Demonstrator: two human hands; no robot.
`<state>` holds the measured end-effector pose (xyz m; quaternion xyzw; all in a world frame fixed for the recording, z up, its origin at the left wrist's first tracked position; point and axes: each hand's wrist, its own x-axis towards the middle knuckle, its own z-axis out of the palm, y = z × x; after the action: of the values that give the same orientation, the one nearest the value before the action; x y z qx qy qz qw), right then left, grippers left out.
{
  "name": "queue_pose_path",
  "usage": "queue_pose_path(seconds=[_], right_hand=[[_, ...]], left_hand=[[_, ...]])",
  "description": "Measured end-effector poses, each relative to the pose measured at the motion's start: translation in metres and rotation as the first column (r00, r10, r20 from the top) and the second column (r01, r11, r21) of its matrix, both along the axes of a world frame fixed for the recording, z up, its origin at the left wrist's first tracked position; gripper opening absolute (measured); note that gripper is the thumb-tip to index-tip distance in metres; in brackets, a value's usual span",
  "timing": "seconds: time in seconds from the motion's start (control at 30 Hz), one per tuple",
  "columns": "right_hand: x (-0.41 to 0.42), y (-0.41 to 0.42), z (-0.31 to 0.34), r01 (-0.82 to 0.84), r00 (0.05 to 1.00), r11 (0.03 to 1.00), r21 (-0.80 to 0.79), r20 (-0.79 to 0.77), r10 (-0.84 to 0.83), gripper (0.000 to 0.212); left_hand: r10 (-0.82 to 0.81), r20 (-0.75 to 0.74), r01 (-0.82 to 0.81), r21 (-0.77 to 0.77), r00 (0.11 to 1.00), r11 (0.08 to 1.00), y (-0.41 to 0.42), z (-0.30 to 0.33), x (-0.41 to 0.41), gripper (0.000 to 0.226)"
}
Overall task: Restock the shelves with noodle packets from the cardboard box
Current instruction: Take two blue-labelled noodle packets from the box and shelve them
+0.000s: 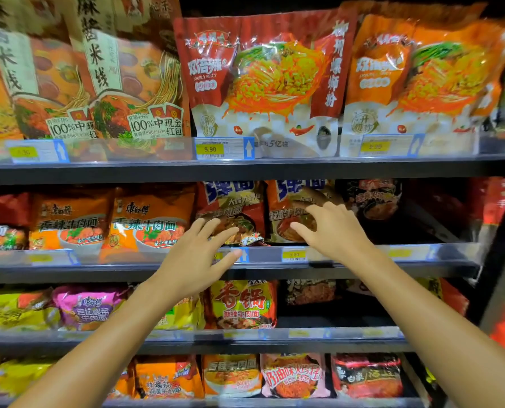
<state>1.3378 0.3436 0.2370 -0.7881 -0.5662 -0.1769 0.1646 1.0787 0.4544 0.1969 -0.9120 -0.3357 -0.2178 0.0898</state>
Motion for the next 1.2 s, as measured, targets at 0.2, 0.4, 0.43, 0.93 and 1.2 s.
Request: queue_pose_path(seconds=[0.2, 0.4, 0.43, 0.93, 1.2], right_hand=[[-0.007, -0.001, -0.038, -0.292, 0.956, 0.883, 0.367, 0.129, 0.263, 0.044], [-0.079, 0.008, -0.051, -0.599, 0.784, 0.731, 0.328, 0.053, 0.618, 0.045], [-0.094, 0.012, -0.053, -0.617, 0.767, 0.727, 0.302, 0.025, 0.641, 0.046], [-0.470, 0.069, -0.091, -0.893, 0.449, 0.440, -0.091, -0.152, 0.880, 0.059], [-0.690, 0.058, -0.129, -0.962, 0.239, 0.194, -0.190, -0.253, 0.937, 0.057]], left_hand=[[-0.091, 0.175, 0.103, -0.063, 0.980, 0.993, -0.018, 0.000, -0.032, 0.052], [0.014, 0.147, -0.013, -0.006, 0.989, 1.000, -0.026, 0.002, -0.115, 0.050], [0.046, 0.141, -0.046, -0.009, 0.989, 0.999, -0.027, 0.000, -0.133, 0.052], [0.580, -0.111, -0.590, -0.206, 0.807, 0.781, -0.120, -0.070, -0.536, 0.076], [0.828, -0.192, -0.844, -0.231, 0.527, 0.484, -0.234, -0.112, -0.711, 0.063]])
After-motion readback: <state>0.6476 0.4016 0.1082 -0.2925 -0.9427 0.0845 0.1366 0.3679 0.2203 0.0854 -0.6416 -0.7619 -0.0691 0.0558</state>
